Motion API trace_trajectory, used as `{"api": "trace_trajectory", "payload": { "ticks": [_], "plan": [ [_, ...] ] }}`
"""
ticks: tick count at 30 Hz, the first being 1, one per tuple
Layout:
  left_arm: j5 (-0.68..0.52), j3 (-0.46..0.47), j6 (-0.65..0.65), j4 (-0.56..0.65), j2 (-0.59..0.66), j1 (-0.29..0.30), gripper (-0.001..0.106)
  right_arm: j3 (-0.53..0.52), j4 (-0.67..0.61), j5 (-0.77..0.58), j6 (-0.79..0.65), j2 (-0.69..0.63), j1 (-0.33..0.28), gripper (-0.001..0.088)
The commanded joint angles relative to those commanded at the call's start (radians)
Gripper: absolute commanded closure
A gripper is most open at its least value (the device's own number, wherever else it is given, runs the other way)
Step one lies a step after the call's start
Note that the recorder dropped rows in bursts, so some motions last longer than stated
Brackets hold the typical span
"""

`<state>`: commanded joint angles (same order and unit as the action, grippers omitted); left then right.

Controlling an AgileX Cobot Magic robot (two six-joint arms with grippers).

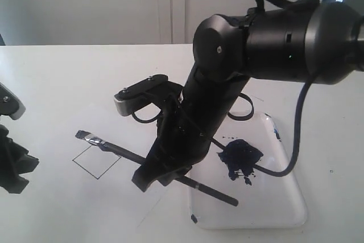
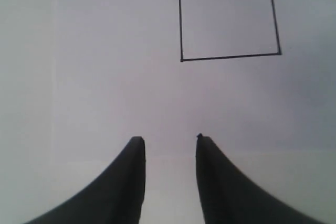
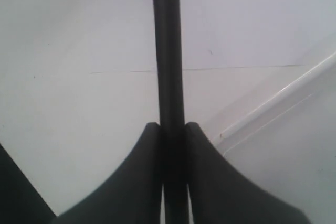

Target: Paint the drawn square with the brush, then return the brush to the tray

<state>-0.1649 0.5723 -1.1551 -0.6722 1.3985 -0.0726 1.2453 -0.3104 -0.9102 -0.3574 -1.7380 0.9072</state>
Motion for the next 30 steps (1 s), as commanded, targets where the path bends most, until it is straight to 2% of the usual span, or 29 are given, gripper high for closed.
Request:
{"api": "trace_trajectory", "payload": {
  "ticks": [7,11,13,26,30],
  "plan": [
    [-0.031,0.046,-0.003,0.000,0.081,0.000,0.066,0.000,-0.002,0.008,-0.006,-0.002,0.000,0.0868],
    [-0.028,0.046,-0.003,-0.005,0.081,0.000,0.051,0.000,-0.002,0.019,-0.006,-0.002,0.000,0.0868],
    [-0.017,0.046,0.000,-0.005,0.081,0.000,0.048,0.000,-0.002,0.022,-0.006,-0.002,0.000,0.0868],
    [0.010,0.097,-0.011,0.000,0.196,0.000,0.049,0.000,-0.006,0.020,-0.006,-0.033,0.000,0.0868],
    [0.038,0.108,-0.034,0.000,0.218,-0.019,0.049,0.000,-0.008,0.020,-0.006,-0.033,0.000,0.0868]
  ]
}}
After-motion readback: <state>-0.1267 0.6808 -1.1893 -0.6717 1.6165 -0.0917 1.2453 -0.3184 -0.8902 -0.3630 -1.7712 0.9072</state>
